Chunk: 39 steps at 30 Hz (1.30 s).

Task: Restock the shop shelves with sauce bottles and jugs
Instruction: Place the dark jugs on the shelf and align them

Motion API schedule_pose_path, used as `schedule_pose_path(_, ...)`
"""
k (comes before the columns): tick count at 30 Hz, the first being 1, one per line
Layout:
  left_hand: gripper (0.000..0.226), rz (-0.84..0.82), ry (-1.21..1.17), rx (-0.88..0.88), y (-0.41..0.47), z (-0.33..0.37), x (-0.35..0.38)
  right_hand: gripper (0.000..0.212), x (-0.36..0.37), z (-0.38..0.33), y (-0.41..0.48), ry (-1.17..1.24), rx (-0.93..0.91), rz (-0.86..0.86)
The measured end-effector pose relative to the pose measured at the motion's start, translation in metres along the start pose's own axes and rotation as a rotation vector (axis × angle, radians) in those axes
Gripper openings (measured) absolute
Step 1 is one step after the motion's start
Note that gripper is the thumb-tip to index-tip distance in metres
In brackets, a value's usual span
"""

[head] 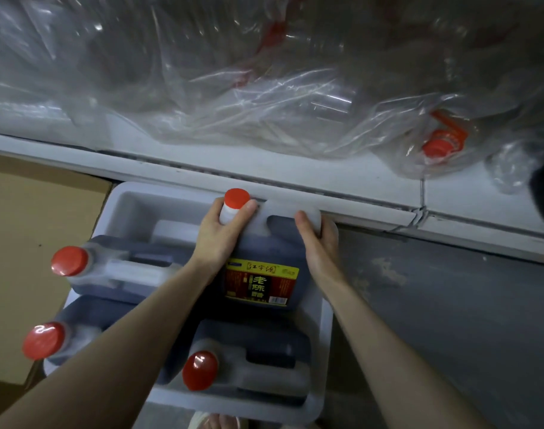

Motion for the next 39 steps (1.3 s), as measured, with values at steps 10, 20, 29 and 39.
schedule_pose_path(10, 0.018, 0.014, -0.021, 0.125, -0.034, 0.082, -0.017, 0.027, -0.026, -0.083, -0.032, -0.015, -0.087, 0.029)
schedule_pose_path(20, 0.023, -0.025, -0.121, 0.232, -0.166, 0.378, -0.095, 0.026, -0.113, -0.365, -0.167, -0.017, -0.206, 0.083)
schedule_pose_path(29, 0.035, 0.029, -0.164, 0.428, -0.287, 0.657, -0.191, 0.031, -0.183, -0.647, -0.312, 0.036, -0.383, 0.11)
schedule_pose_path(39, 0.036, 0.0, -0.274, 0.636, -0.378, 0.871, -0.248, 0.027, -0.236, -0.855, -0.415, 0.082, -0.597, 0.158)
Point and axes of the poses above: each hand's wrist, its own y-axis towards the middle knuckle, its own x-axis out of the palm, z = x × y, the point moved 10 cm from there along y, towards the middle knuckle, and after that the axes turned 15 degrees about z, right-handed, at the moved point
